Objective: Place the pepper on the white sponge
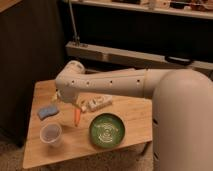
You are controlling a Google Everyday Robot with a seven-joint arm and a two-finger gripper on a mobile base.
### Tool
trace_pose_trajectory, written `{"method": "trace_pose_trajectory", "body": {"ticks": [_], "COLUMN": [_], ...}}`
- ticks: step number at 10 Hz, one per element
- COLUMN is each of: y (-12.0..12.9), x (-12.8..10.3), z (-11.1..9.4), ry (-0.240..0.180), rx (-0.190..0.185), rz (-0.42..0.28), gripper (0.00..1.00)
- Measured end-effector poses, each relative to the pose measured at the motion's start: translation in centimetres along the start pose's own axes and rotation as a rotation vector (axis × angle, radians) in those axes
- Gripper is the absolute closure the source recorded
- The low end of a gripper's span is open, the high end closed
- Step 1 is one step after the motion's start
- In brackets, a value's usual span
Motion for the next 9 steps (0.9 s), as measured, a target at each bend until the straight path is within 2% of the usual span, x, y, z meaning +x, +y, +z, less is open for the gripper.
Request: {"method": "trace_pose_trajectory", "body": {"ticks": [2,3,5,9], "y": [0.9,1.5,4.0,5.7], "x": [0.2,0.0,0.0,-0.1], "z": [0.8,2.0,3.9,5.8], "ry": [-0.023,-0.051,-0.089,-0.162], "rx": [-0.048,-0.079,-0.114,-0.113], "rz": [-0.024,-0.04,-0.044,-0.024], "gripper": [0.2,0.2,0.2,0.21]}}
